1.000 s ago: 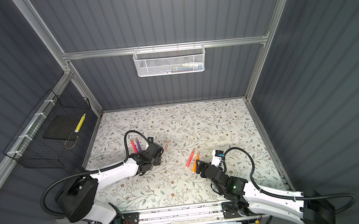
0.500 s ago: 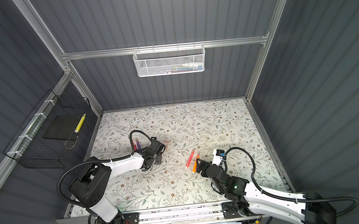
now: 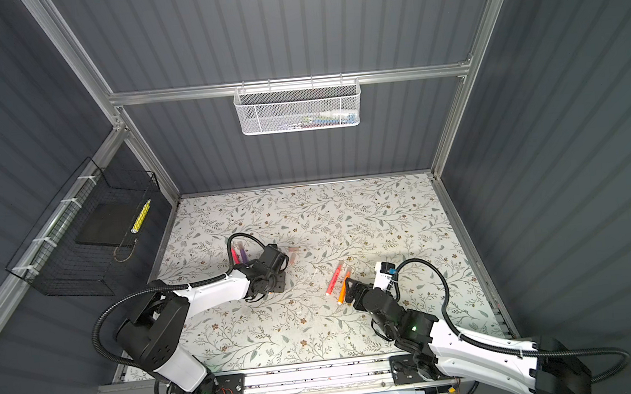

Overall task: Insert the pens into the pen caps
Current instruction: 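Move the left gripper to an uncapped orange marker and grasp it, then lift the orange marker upright with the left gripper while the right gripper approaches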

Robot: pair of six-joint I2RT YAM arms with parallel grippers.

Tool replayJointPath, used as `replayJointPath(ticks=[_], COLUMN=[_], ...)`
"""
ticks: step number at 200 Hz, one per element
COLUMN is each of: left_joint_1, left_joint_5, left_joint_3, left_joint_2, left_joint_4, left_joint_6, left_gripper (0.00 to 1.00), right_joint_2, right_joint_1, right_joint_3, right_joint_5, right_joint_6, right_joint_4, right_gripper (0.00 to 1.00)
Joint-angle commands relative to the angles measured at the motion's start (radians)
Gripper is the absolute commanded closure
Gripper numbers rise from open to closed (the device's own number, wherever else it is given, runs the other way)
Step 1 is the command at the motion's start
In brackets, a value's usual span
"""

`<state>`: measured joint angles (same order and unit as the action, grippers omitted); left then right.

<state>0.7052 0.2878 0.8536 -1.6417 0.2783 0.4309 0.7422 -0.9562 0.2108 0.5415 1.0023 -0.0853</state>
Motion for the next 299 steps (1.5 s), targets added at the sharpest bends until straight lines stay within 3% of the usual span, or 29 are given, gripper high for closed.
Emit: replayJointPath(ticks=[1,57,108,162,184,220,262,299], left_joint_1=[-0.002,-0.002,-0.002,-0.001,0.027,0.152,0.195,0.201], left_joint_5=[-0.038,-0.041,-0.062,-0.111,-0.191,-0.157,-0.262,-0.251], left_joint_3=[-0.037,-0.061,-0.062,-0.090,-0.129,-0.188,-0.268,-0.283], left_joint_2=[0.038,0.002,0.001,0.152,0.291,0.481,0.545,0.533], left_joint_4=[0.038,0.024,0.006,-0.078,-0.153,-0.214,-0.352,-0.370], left_joint_6=[0.020,0.040,0.039,0.002,-0.047,-0.097,-0.103,-0.100], left_gripper=[0.60,0.58,0.90,1.00,1.00,1.00,1.00,1.00], right_joint_2=[-0.003,0.002,0.002,0.155,0.300,0.501,0.637,0.640], right_joint_1=[0.005,0.008,0.008,0.008,0.008,0.013,0.017,0.020], right_joint_3=[0.004,-0.002,-0.004,0.058,0.134,0.250,0.355,0.349], right_joint_5=[-0.003,-0.011,-0.020,-0.168,-0.237,-0.344,-0.434,-0.432], right_joint_6=[-0.001,0.001,0.008,-0.033,-0.048,-0.045,-0.043,-0.039], right_joint_4=[-0.006,-0.019,-0.025,-0.268,-0.367,-0.485,-0.533,-0.547], right_gripper=[0.11,0.11,0.11,0.10,0.10,0.13,0.24,0.29])
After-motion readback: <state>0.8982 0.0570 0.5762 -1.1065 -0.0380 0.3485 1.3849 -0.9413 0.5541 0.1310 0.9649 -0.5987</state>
